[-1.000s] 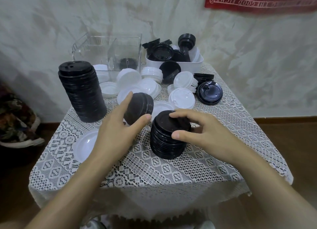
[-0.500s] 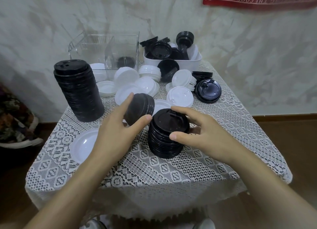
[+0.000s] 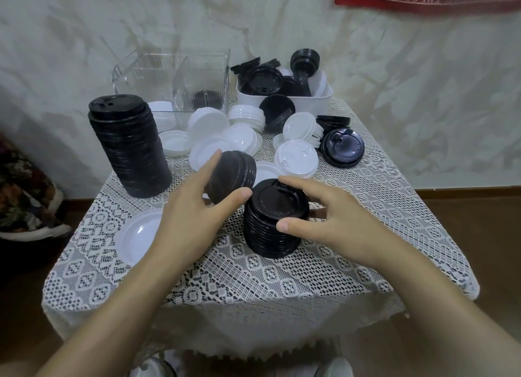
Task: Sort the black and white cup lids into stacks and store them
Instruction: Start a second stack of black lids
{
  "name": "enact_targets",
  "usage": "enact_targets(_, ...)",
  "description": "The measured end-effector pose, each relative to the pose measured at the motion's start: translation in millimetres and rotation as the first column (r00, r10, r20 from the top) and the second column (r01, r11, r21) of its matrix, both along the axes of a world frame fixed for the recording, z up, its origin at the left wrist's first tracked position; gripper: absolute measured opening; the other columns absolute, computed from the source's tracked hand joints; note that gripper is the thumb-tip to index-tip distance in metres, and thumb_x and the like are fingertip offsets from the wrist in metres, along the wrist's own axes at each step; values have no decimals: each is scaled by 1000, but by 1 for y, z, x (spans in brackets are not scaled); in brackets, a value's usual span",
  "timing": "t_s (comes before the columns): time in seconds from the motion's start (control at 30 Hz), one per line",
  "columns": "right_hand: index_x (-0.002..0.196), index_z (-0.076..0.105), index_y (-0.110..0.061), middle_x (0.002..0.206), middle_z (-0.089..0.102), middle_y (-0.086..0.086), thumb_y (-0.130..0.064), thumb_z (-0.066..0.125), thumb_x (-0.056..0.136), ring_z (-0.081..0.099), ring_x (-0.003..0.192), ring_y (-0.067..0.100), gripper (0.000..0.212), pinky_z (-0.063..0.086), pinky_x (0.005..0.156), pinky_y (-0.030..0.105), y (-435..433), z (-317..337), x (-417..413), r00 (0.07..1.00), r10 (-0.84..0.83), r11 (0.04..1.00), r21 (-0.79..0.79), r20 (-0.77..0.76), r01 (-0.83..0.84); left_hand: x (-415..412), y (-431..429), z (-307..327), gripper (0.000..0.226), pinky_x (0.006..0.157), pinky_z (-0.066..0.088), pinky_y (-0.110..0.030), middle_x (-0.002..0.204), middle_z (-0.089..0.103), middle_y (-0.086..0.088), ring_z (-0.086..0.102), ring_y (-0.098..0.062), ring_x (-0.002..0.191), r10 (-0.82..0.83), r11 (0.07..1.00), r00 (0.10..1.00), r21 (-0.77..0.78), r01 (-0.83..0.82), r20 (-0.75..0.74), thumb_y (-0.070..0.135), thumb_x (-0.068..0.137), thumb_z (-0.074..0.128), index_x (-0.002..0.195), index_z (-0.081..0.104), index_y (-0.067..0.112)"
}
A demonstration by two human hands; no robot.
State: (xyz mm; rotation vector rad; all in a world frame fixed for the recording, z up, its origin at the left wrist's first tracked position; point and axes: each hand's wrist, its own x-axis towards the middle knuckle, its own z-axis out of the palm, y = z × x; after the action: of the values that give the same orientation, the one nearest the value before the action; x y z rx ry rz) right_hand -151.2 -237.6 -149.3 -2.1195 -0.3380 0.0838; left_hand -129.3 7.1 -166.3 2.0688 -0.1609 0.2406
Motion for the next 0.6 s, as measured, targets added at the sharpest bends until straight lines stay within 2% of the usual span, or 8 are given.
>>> enact_targets(0.2,144,54,-44,134,64,-24,-62,81,65,57,127,-4,85,49,111,40,2,1,2,999,4,1000,-11,-36,-4,-1,0,-1,83,102,50,-36,141,58,17,63,-10,120,-8,1000,1000,12,8,6,61,82,74,154,36,50)
enact_targets(0.43,143,46,-52,134,59,-26,-54,79,82,56,122,1,69,47,107,34,4,12,-1,1000,21,970,-244,6,-19,0,3,0,85,106,51,-41,141,60,18,63,-8,120,-19,1000,1000,18,19,-10,65,78,75,153,36,53)
enact_targets(0.6,142,44,-54,136,57,-30,-71,70,73,52,127,-4,75,44,111,35,5,6,-5,1000,2,982,-187,30,4,0,3,4,87,105,51,-42,138,62,18,65,-8,117,-17,1000,1000,22,17,-12,67,76,77,151,37,56)
